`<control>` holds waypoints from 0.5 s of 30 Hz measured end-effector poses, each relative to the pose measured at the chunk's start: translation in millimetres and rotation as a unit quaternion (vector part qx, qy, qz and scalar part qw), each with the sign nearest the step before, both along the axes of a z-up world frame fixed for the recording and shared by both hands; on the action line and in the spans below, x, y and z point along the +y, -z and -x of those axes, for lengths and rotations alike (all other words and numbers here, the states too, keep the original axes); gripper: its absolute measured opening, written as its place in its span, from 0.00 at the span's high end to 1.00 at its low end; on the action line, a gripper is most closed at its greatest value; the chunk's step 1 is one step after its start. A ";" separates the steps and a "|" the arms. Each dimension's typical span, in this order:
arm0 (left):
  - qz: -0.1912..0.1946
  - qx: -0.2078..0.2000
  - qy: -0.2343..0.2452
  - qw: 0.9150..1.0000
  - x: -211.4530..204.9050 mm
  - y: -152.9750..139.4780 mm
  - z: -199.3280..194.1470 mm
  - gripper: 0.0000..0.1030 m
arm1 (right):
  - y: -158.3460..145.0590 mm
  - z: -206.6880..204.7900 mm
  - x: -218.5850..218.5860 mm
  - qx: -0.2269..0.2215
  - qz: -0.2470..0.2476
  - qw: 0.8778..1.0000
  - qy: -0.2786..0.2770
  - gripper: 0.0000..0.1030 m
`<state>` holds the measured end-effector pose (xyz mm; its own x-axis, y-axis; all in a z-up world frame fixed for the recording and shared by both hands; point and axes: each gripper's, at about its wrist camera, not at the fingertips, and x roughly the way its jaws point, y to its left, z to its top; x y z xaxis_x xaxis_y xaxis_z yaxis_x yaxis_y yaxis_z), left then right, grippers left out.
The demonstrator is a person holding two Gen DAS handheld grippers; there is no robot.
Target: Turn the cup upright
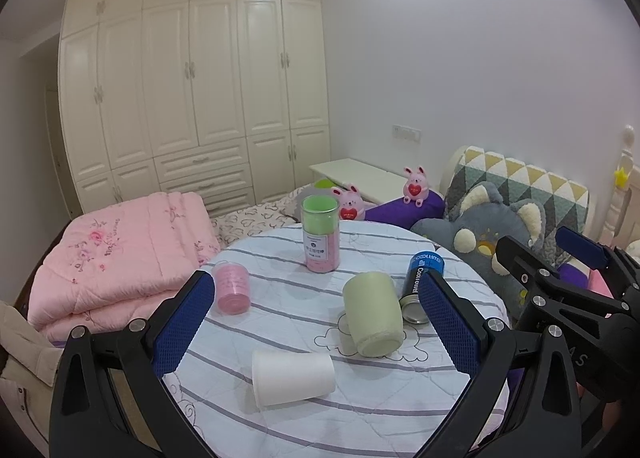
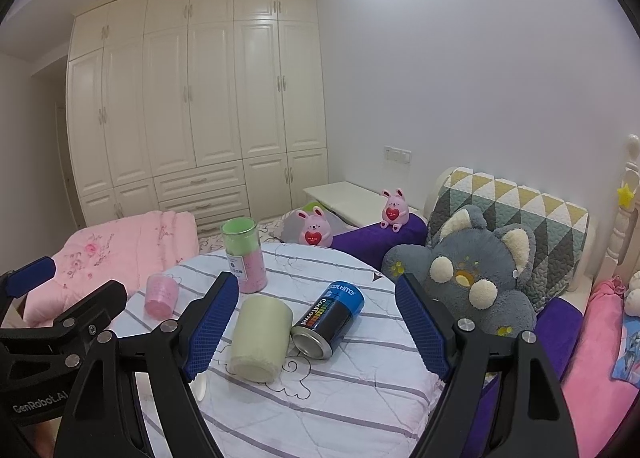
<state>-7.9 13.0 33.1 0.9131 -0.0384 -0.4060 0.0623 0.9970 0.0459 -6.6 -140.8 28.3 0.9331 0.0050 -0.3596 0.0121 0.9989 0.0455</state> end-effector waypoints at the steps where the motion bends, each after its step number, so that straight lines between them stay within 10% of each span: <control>1: 0.000 0.000 -0.001 1.000 -0.1 0.1 0.1 0.00 | 0.3 -1.5 -0.4 0.001 0.000 1.000 0.000 0.20; 15: -0.002 0.006 0.001 1.000 -1.7 6.7 -9.7 0.00 | 5.3 -12.2 -1.1 0.013 0.002 1.000 0.000 0.20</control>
